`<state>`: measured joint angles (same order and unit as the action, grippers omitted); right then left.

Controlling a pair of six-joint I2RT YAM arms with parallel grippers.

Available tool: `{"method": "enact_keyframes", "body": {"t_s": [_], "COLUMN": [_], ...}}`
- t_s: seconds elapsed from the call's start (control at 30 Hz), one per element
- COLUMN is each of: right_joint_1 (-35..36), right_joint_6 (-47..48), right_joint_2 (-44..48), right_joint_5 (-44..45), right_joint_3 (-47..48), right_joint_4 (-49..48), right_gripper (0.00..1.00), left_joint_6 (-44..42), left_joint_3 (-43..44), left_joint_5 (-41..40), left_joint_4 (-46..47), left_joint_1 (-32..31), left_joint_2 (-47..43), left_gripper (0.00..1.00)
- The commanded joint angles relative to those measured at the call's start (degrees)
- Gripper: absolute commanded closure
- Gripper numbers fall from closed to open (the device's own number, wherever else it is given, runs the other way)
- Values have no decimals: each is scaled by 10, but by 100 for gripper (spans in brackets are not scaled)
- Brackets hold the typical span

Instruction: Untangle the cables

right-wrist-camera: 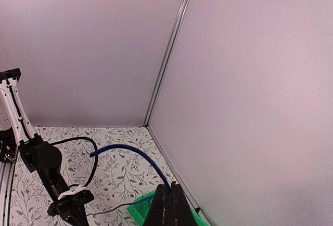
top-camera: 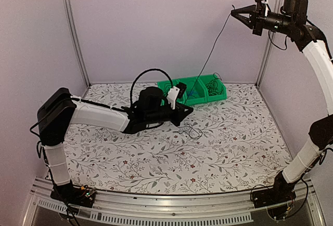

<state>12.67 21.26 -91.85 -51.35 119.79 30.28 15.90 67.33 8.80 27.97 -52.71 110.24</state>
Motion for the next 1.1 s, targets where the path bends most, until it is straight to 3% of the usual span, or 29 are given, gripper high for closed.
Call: {"method": "enact_keyframes", "body": {"t_s": [0.0,0.27,0.47,0.63,0.77,0.83,1.07], "right_joint_1": [2,-5,-24,-26,-27,-27,-27], "right_joint_6": [-74,-157,-118,-112,-107,-103,-33], "right_joint_2": [9,23,99,114,97,104,161], "right_joint_5": [-2,32,151,196,162,138,3], "right_joint_3": [69,88,-169,-362,-414,-436,-534], "right_joint_4": [-105,-181,-208,-197,-163,-158,-124], "right_gripper": [100,100,100,100,65,54,56], "left_joint_6": [1,33,23,25,59,85,137], "left_joint_3": [-2,57,106,196,272,304,429], "left_joint_5": [-35,-34,-63,6,38,32,1], "left_joint_4": [26,42,1,-47,-81,-87,-105], "left_joint_1": [6,16,15,17,20,21,20], "left_joint_2": [-10,52,-22,-37,-14,-1,55], "left_gripper": [97,100,100,100,100,100,100]}}
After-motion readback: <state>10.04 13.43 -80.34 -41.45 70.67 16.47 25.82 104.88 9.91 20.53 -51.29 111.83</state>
